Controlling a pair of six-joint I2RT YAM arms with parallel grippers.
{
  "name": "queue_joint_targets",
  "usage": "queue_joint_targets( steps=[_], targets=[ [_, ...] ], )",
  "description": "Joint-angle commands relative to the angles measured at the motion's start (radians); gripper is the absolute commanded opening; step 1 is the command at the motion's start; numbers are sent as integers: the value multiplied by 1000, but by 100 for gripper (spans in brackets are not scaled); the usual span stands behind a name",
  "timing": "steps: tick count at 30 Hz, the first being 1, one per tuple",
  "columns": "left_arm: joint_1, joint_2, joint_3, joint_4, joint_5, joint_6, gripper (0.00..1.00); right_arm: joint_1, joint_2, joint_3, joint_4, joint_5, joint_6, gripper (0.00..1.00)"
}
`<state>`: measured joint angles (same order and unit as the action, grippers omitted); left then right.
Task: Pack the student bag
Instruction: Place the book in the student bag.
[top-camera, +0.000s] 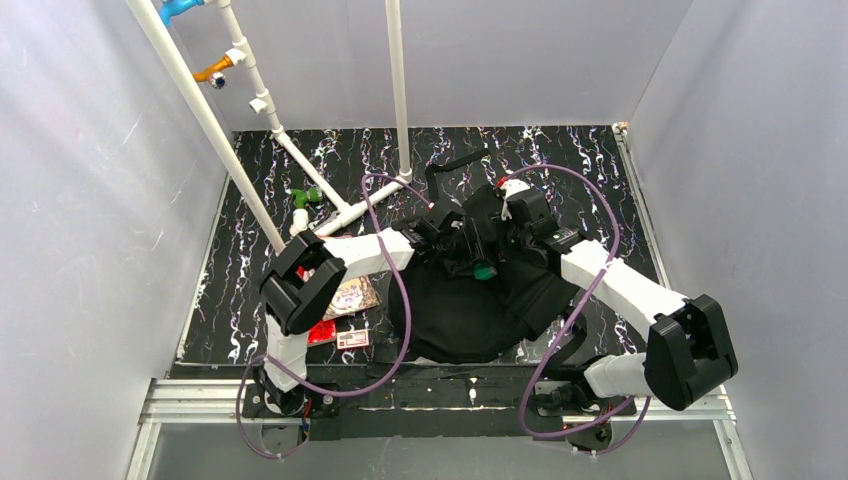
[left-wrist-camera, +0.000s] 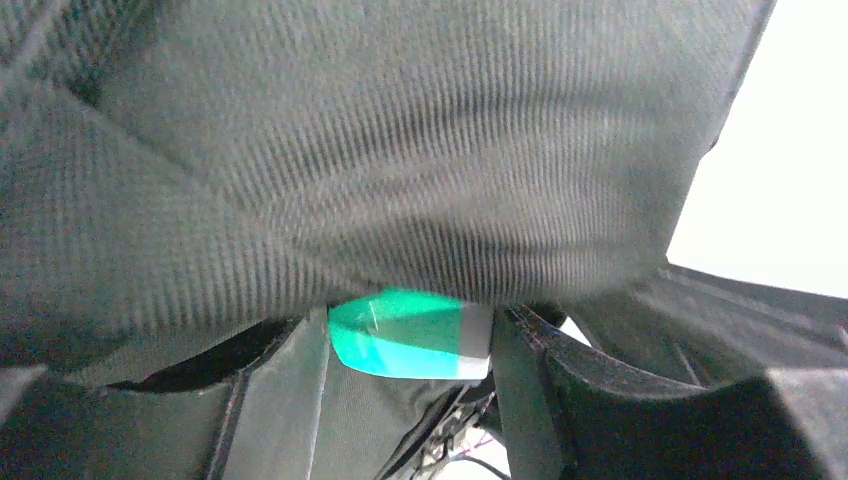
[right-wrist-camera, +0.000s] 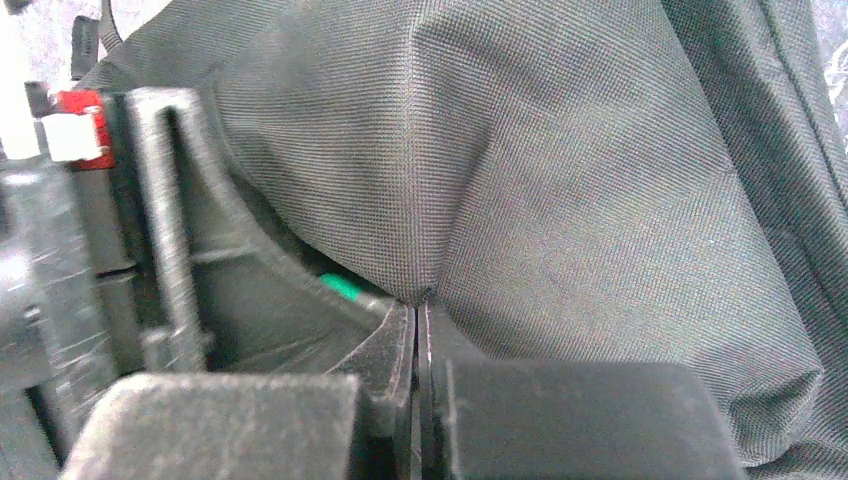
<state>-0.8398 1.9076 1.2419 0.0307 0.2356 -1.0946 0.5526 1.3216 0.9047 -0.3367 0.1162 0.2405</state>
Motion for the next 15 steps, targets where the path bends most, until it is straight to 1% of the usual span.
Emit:
queue_joint_targets(
  steps=[1, 4, 7, 11, 12, 13, 14, 15],
  targets=[
    [-7, 66, 75, 42, -35, -56, 39, 3, -48, 7, 59, -53, 35, 1],
    [-7, 78, 98, 39, -55, -49, 45, 1, -51, 4, 57, -46, 33, 1],
    [-3, 84, 109, 28, -80, -78, 46, 0, -54, 2, 59, -44, 34, 1],
    [4, 70, 113, 2, -98, -183, 46, 0, -50, -3, 60, -48, 39, 1],
    [13, 61, 137, -87, -106, -272, 52, 0, -51, -7, 62, -56, 43, 1],
    [18, 63, 150, -97, -95, -296, 59, 0, -53, -9, 65, -57, 45, 1],
    [24, 71, 164, -114, -85, -322, 62, 0, -54, -12, 67, -58, 45, 1],
    [26, 77, 176, -118, -71, -345, 62, -1, -54, -14, 68, -58, 45, 1]
  ],
)
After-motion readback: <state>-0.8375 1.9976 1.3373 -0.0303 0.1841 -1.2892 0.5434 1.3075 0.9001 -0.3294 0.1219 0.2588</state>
